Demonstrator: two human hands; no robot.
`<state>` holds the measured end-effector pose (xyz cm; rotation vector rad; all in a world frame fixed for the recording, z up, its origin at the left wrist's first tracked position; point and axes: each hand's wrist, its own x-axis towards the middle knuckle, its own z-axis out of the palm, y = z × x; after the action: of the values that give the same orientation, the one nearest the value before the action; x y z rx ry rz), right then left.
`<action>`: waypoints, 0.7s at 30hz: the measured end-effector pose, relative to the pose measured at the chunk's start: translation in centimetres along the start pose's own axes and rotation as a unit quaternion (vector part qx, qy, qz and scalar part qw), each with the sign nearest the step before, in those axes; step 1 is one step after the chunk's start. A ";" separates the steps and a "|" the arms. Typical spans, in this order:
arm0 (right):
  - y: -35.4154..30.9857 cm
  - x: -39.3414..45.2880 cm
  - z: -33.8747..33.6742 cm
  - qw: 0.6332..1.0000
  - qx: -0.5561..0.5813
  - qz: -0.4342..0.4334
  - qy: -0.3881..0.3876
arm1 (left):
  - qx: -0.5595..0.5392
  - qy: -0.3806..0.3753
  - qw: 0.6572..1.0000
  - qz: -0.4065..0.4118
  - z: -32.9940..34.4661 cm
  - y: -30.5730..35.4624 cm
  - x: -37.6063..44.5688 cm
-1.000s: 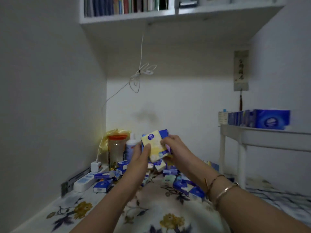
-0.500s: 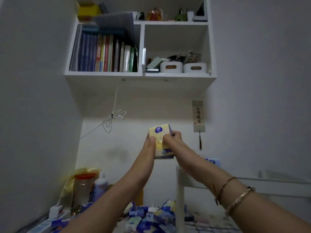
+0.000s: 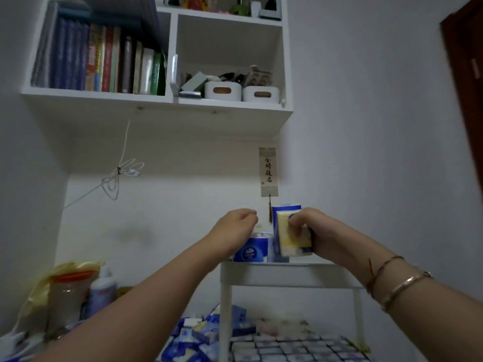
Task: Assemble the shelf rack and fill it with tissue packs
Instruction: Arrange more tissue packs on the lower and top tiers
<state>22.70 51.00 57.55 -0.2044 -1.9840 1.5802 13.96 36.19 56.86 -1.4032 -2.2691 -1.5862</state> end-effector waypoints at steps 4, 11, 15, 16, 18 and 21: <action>1.5 0.6 0.0 0.997 -0.044 0.058 -0.025 | 0.025 -0.006 0.998 -0.050 0.9 -0.4 0.7; 0.7 0.1 -0.4 0.967 -0.218 0.074 -0.109 | 0.047 -0.042 0.988 -0.144 0.7 -0.2 2.4; 0.4 -0.3 0.0 0.935 -0.326 0.071 -0.119 | 0.058 -0.042 0.985 -0.156 1.1 -0.5 2.8; 0.3 -0.2 0.0 0.935 -0.325 0.074 -0.122 | 0.051 -0.038 0.985 -0.162 1.1 -0.6 2.9; 0.4 -0.1 0.0 0.938 -0.314 0.078 -0.123 | 0.033 -0.033 0.984 -0.174 1.0 -0.6 2.9; 0.6 0.1 0.1 0.943 -0.301 0.084 -0.116 | 0.008 -0.032 0.983 -0.180 0.8 -0.5 2.9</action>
<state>22.46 51.17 57.06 -0.4523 -2.6582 1.0798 12.28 38.63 57.49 -1.1007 -2.6888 -1.6220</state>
